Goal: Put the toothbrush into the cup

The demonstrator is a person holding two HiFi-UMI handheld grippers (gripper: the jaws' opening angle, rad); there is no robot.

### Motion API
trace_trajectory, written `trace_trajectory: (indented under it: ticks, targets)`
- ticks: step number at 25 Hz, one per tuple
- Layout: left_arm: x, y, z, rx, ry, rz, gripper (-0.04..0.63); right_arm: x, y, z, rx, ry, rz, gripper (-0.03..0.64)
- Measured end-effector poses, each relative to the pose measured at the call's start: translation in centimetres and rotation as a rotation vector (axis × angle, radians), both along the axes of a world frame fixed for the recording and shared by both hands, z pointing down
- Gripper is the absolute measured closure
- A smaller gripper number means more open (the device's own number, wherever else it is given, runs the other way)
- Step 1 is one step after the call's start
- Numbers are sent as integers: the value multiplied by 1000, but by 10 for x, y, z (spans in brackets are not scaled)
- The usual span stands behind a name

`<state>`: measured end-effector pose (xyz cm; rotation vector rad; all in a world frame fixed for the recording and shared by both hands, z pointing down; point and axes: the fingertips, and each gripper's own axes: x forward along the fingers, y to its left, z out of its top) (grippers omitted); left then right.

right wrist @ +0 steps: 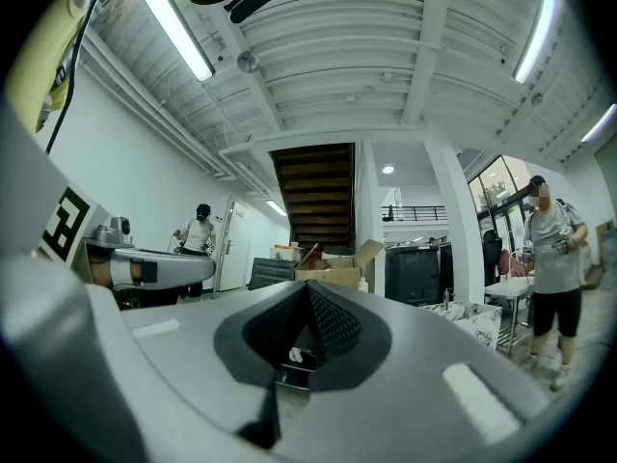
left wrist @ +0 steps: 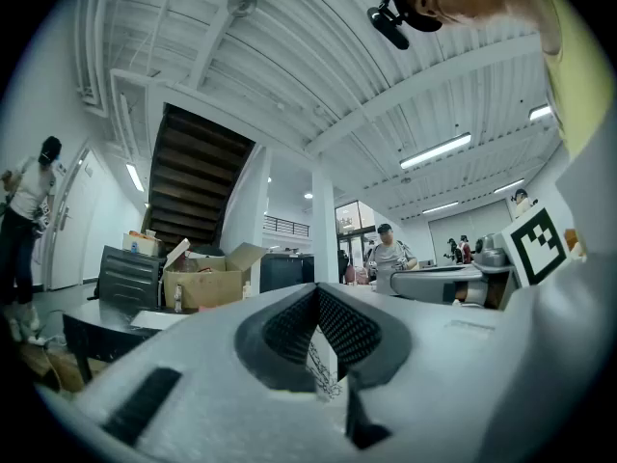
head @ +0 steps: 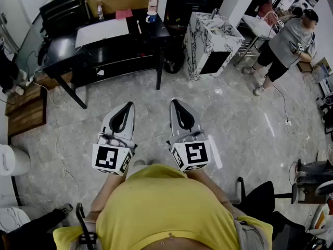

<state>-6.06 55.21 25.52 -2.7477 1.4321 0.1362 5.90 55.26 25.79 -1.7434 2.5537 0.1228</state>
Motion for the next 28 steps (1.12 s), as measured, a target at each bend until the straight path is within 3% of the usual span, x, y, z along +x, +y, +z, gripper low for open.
trace_trajectory:
  ticks: [7, 14, 22, 28]
  targets:
    - [39, -7, -2, 16, -18, -12, 594, 33, -9, 4, -5, -15, -19, 606]
    - [63, -15, 3, 11, -58, 6, 594, 51, -22, 22, -61, -105, -40, 604]
    - [68, -54, 20, -20, -68, 26, 594, 57, -57, 44, -104, -116, -29, 555]
    - [62, -105, 28, -30, -35, 30, 594, 50, -105, 49, -111, -91, -34, 535]
